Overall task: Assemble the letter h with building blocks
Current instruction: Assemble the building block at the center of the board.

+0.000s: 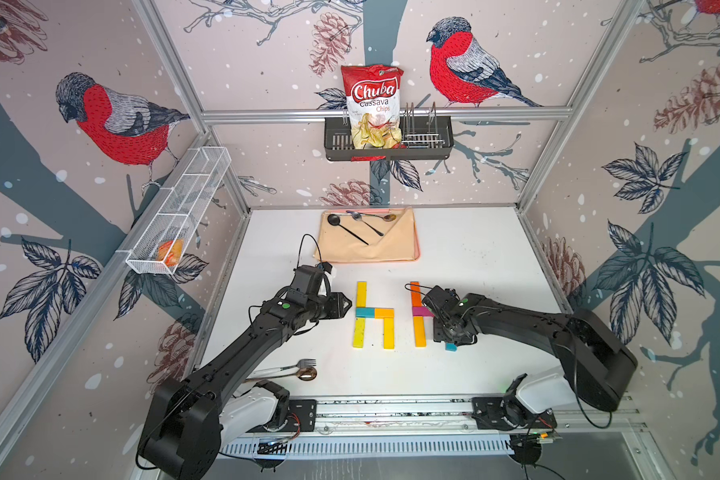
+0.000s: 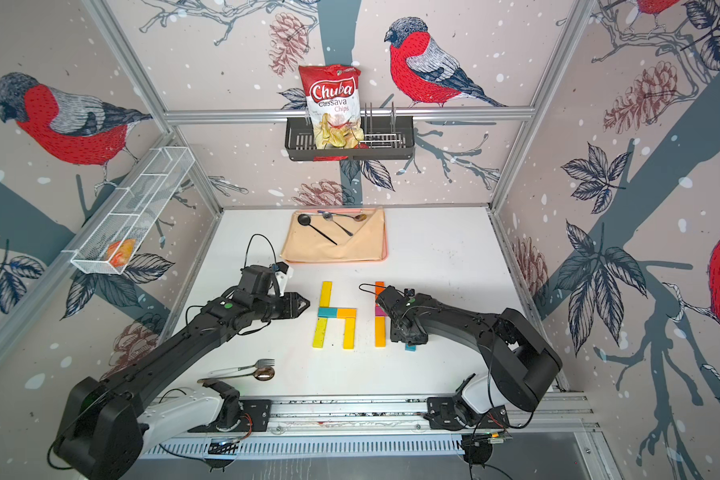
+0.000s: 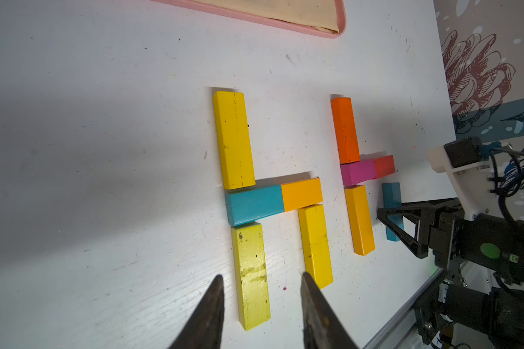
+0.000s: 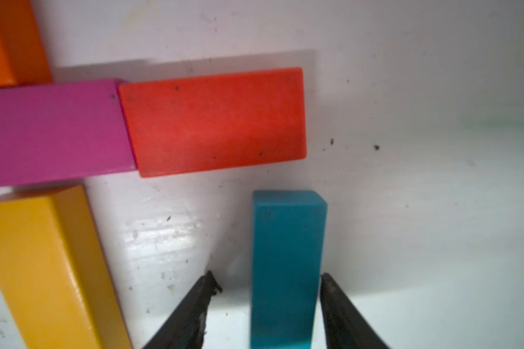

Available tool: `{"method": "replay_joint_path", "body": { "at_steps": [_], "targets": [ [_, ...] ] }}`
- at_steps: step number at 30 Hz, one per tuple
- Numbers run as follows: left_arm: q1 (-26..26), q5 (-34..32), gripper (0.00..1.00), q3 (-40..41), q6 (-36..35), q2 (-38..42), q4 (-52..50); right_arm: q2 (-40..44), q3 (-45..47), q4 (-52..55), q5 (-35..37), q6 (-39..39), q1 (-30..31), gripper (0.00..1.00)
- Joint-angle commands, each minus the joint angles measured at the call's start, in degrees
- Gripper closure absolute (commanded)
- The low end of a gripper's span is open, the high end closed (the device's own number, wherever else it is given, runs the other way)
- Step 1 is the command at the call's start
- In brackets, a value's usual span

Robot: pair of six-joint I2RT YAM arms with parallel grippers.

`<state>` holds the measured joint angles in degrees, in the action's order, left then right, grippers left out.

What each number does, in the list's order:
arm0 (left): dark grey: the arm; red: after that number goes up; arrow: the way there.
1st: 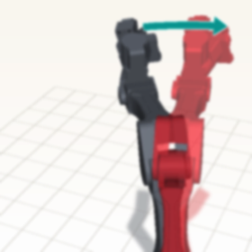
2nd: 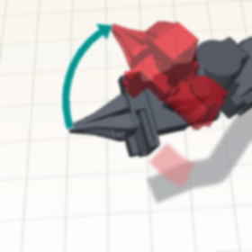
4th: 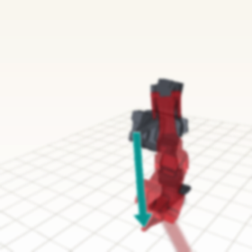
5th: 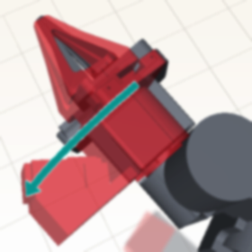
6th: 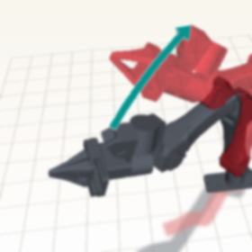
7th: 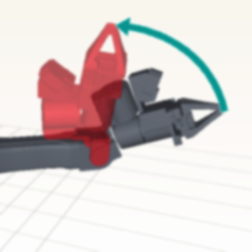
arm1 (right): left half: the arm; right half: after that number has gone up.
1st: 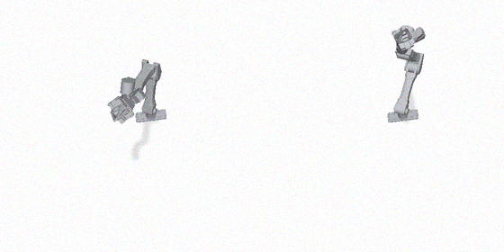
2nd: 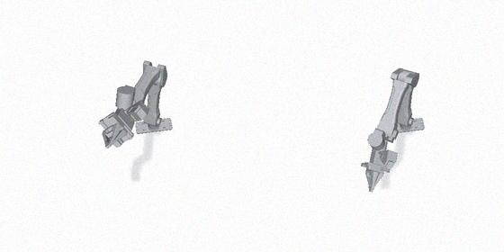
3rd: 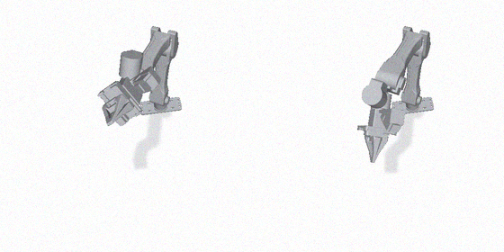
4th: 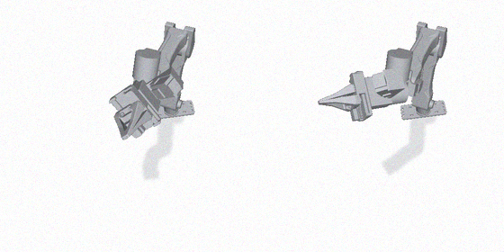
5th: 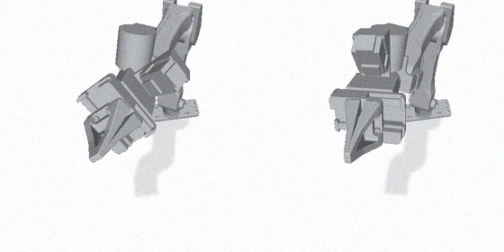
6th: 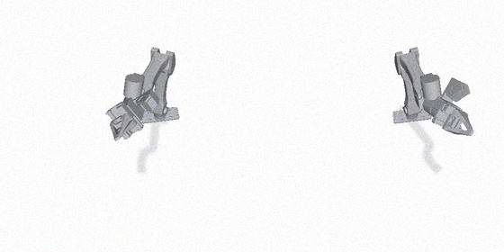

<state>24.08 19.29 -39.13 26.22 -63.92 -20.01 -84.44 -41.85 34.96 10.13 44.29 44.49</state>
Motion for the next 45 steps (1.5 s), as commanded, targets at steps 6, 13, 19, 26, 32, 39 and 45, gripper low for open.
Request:
{"method": "replay_joint_path", "body": {
  "at_steps": [6,13,19,26,32,39,45],
  "targets": [
    [0.05,-0.48,0.59,0.11,-0.1,-0.15,0.43,-3.09,-0.89,-1.17,-0.8,-3.25,-0.9,0.67],
    [0.03,-0.48,0.59,0.11,-0.06,-0.41,0.48,-3.29,-1.66,2.25,1.9,-2.02,-0.67,0.68],
    [0.01,-0.39,0.59,0.08,-0.05,-0.66,0.55,-1.52,-2.03,4.51,3.54,-1.67,-0.68,0.67],
    [0.01,-0.4,0.59,0.05,-0.07,-0.65,0.58,-3.22,-2.94,3.98,3.81,-1.93,-0.81,0.63],
    [0.02,-0.39,0.59,0.01,-0.07,-0.68,0.55,-1.99,-2.87,4.21,3.65,-1.08,-0.33,0.32],
    [0.01,-0.4,0.59,0.08,-0.08,-0.59,0.49,2.54,-1.22,6.94,4.88,3.88,2.07,0.24],
    [0.01,-0.35,0.59,0.01,-0.1,-0.77,0.46,5.08,1.96,7.15,4.92,6.6,2.97,0.24]
  ]
}}
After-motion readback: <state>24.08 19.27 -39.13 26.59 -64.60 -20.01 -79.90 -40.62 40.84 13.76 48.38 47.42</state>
